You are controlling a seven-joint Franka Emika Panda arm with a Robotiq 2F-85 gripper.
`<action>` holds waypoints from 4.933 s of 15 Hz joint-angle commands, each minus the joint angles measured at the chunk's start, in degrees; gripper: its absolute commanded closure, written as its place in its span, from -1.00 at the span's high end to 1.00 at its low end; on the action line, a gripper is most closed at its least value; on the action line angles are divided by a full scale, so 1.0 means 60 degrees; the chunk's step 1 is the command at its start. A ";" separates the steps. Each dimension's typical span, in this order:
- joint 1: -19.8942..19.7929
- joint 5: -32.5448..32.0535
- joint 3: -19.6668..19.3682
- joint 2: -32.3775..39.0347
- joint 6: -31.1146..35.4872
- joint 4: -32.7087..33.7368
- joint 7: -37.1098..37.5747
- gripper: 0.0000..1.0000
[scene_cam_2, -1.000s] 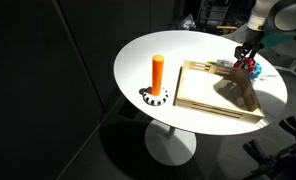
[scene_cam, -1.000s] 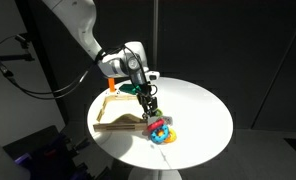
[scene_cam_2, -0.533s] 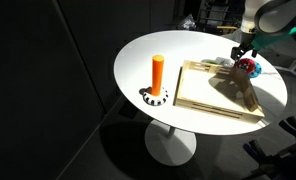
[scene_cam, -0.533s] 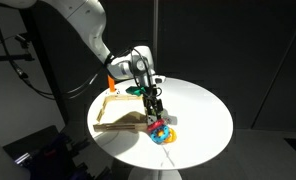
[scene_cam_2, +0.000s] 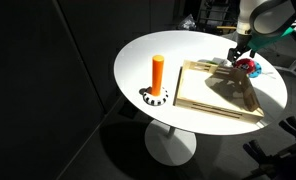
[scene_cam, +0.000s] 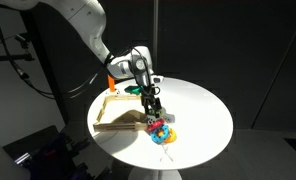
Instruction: Pick up the black and white ring and put it on the table
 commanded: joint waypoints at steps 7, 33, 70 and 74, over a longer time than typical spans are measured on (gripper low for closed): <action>0.0126 -0.0927 -0.0284 0.0665 -0.0114 0.0646 0.0756 1.00; 0.0377 -0.0351 0.0525 0.0637 0.0049 0.0286 0.0551 1.00; -0.1116 0.3207 0.2202 -0.4327 -0.4288 -0.1625 -0.3022 1.00; -0.1086 0.2664 0.2273 -0.4966 -0.5545 -0.1291 -0.2643 1.00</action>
